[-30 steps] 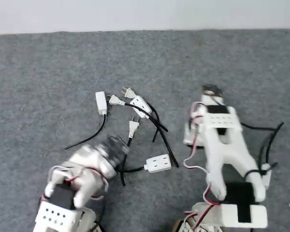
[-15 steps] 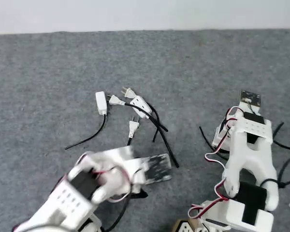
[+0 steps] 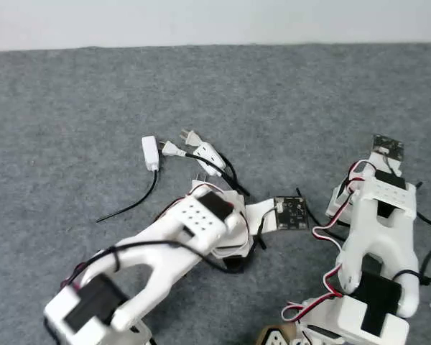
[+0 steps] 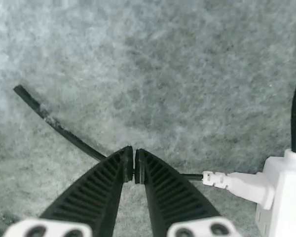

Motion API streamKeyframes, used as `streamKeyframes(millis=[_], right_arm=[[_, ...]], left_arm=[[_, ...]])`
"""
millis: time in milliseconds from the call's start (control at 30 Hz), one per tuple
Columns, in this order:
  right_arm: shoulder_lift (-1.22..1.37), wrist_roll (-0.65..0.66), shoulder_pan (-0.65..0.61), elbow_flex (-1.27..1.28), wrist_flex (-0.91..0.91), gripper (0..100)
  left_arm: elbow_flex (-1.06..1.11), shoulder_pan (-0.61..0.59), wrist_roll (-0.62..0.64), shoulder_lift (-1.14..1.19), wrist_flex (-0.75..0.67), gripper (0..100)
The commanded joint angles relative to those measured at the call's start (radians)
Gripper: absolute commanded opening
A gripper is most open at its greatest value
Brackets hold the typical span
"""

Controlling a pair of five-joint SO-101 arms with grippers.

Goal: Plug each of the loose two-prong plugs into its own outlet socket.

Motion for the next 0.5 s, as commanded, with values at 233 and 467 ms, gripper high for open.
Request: streamKeyframes(millis=[233,467], right_arm=[[-0.039,0.012,0.007,-0.005,-0.025,0.9],[-0.036,0.014,-0.01,-0.003,-0.025,0.9]], left_arm=[[-0.047,-0.084,0.025,0.115,-0.12,28],[-0.082,-0.086,0.028,0.141,-0.049,28]])
